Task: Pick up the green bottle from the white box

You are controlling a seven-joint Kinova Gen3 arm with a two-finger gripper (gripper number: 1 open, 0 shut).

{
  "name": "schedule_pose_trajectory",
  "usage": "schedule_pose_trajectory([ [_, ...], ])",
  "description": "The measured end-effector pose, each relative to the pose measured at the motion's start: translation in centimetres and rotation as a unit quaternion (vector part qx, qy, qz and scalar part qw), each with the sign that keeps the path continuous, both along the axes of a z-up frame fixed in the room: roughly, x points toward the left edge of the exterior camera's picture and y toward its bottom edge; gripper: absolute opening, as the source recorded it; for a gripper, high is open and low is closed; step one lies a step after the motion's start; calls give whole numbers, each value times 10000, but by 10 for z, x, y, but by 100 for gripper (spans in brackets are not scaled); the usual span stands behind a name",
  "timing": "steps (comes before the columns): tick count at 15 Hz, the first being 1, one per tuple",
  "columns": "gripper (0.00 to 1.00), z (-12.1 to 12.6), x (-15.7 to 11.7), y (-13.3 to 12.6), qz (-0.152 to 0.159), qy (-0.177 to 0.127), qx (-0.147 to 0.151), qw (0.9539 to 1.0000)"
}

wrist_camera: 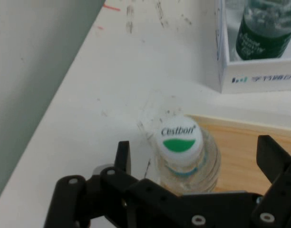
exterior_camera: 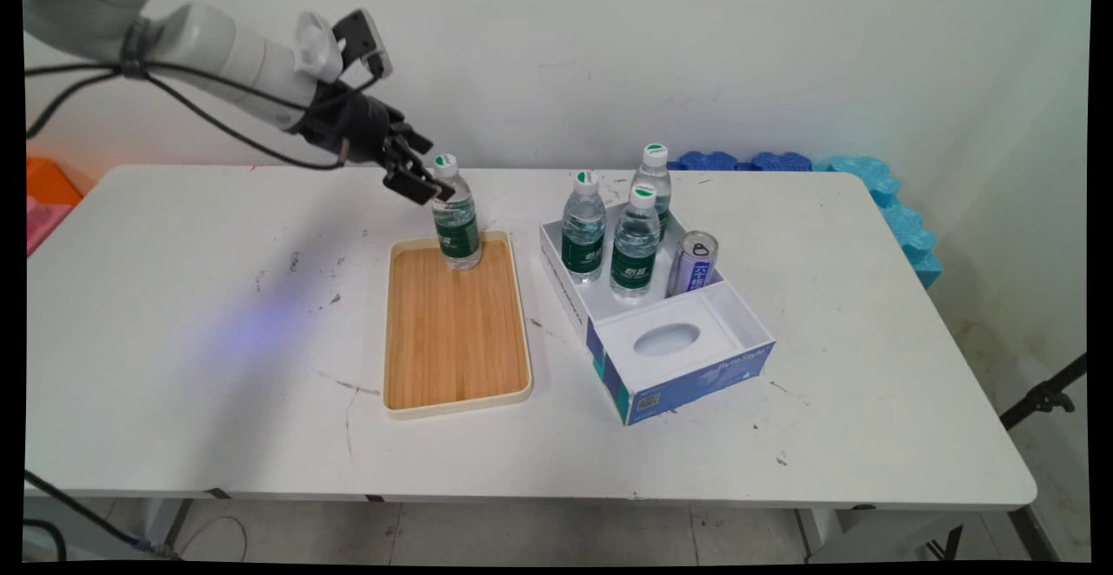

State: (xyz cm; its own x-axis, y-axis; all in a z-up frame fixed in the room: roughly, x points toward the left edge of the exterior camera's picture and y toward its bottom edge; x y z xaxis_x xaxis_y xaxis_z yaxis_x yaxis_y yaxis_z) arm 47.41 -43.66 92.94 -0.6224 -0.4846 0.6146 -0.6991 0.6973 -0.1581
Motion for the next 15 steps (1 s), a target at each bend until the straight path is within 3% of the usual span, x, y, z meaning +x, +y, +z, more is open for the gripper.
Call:
schedule_pose_trajectory([
  [7, 100, 42, -51, -20, -488, -66, 147, 9987],
  [15, 100, 30, -126, -54, -1284, -138, 307, 9912],
])
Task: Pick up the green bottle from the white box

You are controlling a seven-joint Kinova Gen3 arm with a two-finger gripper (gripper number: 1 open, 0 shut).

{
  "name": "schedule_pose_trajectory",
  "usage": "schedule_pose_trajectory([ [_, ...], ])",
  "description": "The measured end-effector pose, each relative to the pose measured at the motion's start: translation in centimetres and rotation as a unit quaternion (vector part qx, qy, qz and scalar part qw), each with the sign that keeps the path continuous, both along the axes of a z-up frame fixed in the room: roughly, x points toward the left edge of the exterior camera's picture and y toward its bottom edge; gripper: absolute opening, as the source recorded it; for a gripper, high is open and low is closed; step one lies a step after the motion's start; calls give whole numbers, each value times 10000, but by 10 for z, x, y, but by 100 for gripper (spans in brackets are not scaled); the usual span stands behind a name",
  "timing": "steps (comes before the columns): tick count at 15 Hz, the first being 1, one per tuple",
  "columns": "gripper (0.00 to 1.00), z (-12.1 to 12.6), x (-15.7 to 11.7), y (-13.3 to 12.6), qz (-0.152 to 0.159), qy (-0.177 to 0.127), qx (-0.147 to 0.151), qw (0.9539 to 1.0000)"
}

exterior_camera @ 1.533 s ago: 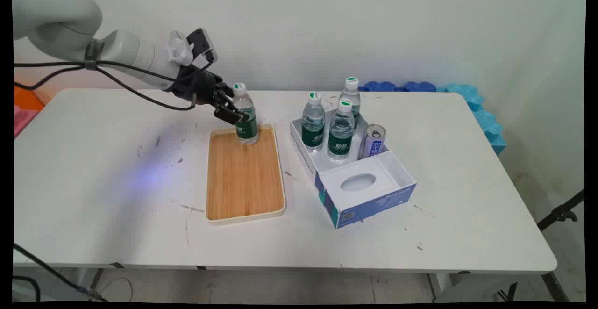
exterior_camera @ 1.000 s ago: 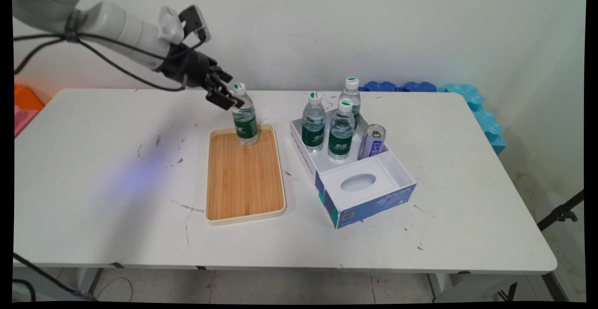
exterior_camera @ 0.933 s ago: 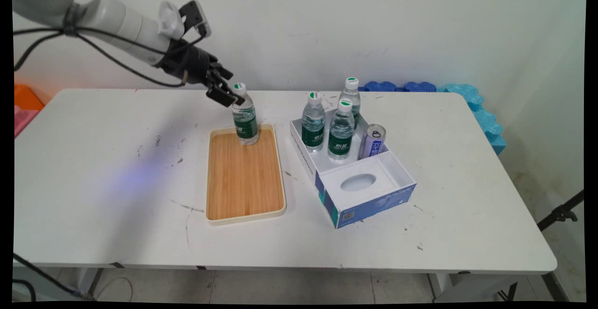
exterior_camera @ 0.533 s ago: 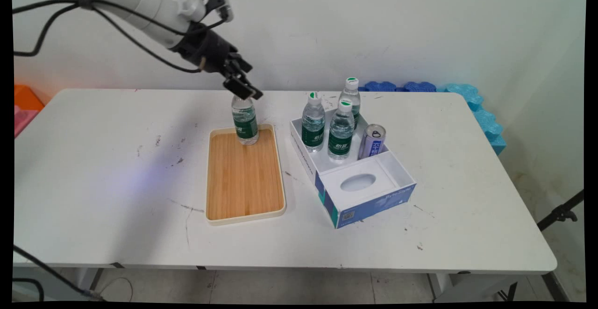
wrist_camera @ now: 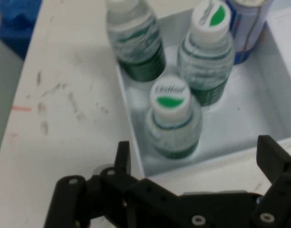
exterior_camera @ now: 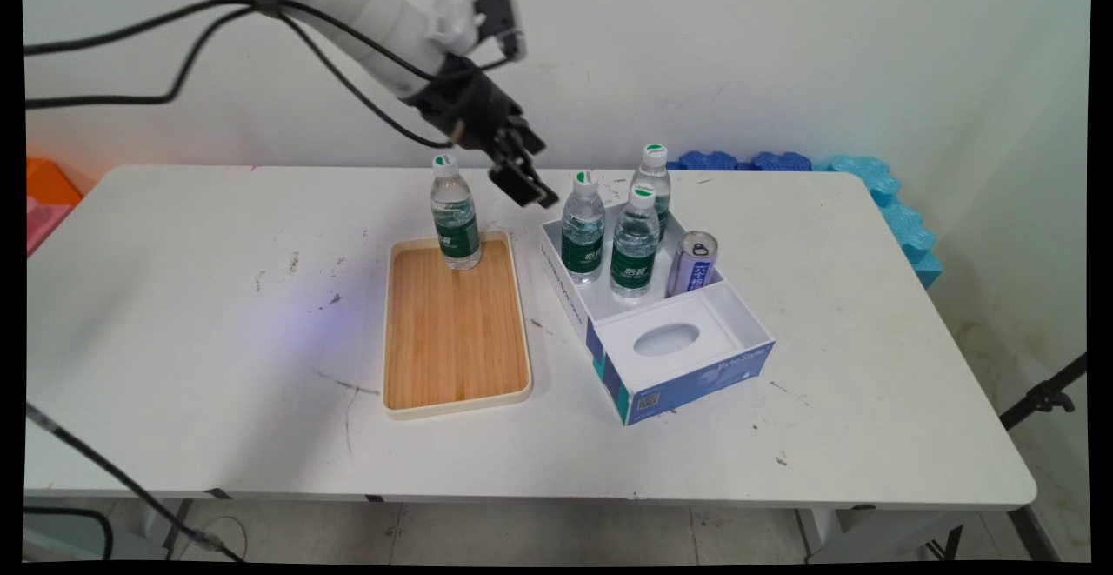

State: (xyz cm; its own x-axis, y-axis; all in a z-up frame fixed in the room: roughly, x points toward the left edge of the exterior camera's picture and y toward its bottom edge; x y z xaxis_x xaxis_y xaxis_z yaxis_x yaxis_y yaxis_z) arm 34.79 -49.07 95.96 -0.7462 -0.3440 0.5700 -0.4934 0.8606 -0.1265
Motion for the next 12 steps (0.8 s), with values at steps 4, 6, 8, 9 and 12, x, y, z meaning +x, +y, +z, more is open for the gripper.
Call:
schedule_pose_trajectory([
  [4, 100, -18, -28, -15, -358, -125, 58, 9993],
  [6, 100, -27, -38, -23, -514, -229, 66, 9984],
  [8, 100, -36, -46, -31, -636, -339, 62, 9974],
  [9, 100, -41, -50, -35, -697, -405, 53, 9967],
  [12, 100, -51, -56, -41, -801, -521, 47, 9954],
])
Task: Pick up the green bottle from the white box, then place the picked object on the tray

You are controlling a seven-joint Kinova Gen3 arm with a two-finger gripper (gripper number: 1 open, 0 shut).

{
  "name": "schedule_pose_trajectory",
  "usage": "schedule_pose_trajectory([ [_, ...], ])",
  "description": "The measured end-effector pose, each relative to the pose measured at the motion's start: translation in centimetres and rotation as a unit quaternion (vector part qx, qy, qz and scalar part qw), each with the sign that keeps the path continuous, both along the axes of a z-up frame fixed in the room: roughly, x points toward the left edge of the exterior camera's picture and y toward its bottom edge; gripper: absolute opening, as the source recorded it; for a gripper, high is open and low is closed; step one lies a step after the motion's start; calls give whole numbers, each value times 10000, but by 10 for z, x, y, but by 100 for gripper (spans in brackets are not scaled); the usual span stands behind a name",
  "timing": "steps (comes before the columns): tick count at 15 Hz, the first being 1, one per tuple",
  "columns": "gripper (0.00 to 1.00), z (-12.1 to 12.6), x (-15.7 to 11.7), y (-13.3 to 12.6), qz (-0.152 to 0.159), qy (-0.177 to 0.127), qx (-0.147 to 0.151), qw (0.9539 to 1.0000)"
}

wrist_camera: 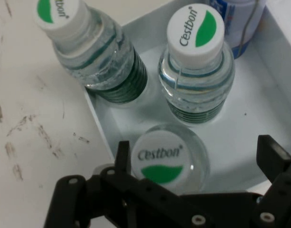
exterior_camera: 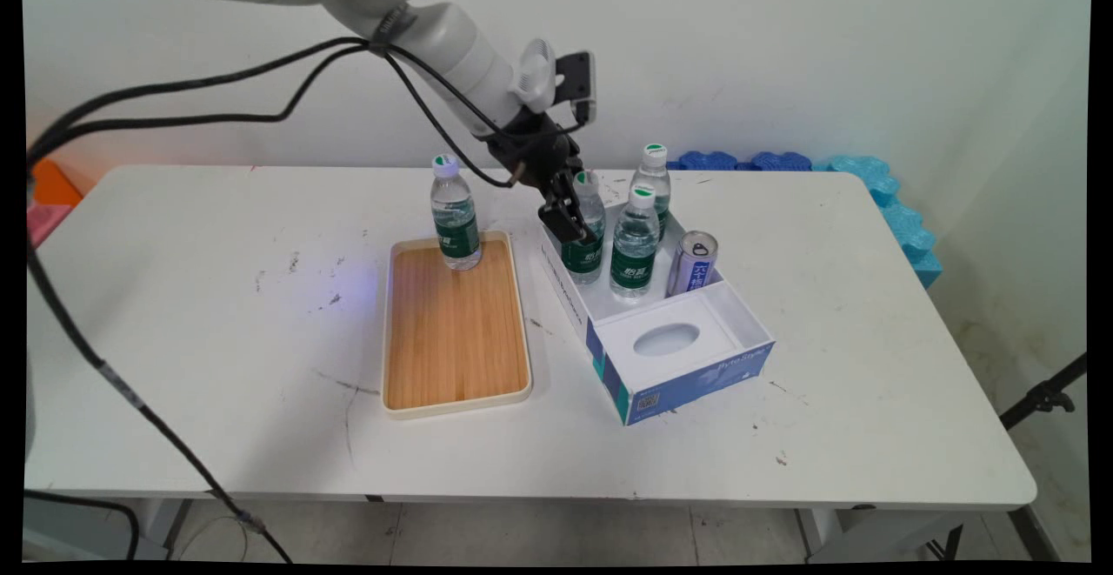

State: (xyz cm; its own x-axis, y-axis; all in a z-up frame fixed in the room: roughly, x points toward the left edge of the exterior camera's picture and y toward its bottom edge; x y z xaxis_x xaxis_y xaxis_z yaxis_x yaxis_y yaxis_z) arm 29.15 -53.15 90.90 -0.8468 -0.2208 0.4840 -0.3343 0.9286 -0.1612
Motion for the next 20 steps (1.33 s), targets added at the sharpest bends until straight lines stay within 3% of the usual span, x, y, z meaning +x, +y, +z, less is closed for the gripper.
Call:
schedule_pose_trajectory([
  [6, 100, -18, -10, -8, -169, -203, -43, 9996],
  [7, 0, -19, -11, -9, -181, -220, -60, 9996],
  [14, 0, -22, -12, -10, -208, -297, -140, 9992],
  [20, 0, 4, -9, 2, 10, -127, -158, 9998],
])
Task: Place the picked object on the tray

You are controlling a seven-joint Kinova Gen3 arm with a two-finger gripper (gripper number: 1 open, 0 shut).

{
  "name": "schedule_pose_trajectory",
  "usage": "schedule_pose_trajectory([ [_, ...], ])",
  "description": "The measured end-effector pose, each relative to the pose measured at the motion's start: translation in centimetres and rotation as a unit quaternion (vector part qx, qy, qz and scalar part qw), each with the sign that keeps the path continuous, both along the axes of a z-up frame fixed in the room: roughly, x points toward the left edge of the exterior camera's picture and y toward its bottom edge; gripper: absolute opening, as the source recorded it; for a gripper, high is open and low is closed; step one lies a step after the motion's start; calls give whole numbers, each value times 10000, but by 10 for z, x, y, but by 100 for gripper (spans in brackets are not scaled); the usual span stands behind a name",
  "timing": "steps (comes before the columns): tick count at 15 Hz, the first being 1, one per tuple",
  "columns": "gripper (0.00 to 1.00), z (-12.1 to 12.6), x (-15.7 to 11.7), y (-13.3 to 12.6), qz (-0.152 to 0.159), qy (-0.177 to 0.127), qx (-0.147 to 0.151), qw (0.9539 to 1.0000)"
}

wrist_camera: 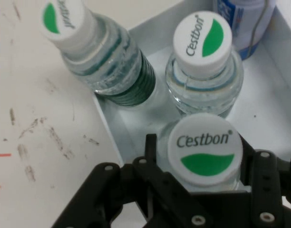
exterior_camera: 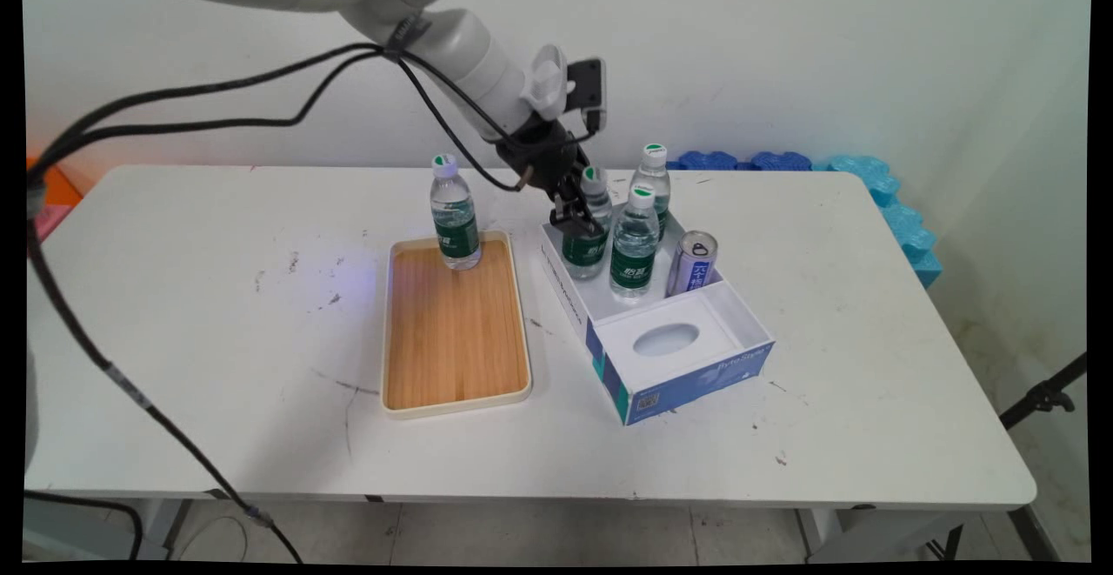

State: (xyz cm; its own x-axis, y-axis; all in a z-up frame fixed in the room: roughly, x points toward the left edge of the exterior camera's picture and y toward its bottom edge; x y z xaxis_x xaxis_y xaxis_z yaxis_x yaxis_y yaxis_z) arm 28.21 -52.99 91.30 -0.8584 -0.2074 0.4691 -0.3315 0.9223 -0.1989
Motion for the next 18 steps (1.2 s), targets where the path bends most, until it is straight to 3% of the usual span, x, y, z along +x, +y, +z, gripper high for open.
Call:
schedule_pose_trajectory([
  [5, 0, 35, 9, 14, 215, 213, -5, 9995],
  [10, 0, 65, 41, 39, 517, 421, 104, 9977],
  [18, 0, 73, 101, 87, 1038, 716, 309, 9915],
])
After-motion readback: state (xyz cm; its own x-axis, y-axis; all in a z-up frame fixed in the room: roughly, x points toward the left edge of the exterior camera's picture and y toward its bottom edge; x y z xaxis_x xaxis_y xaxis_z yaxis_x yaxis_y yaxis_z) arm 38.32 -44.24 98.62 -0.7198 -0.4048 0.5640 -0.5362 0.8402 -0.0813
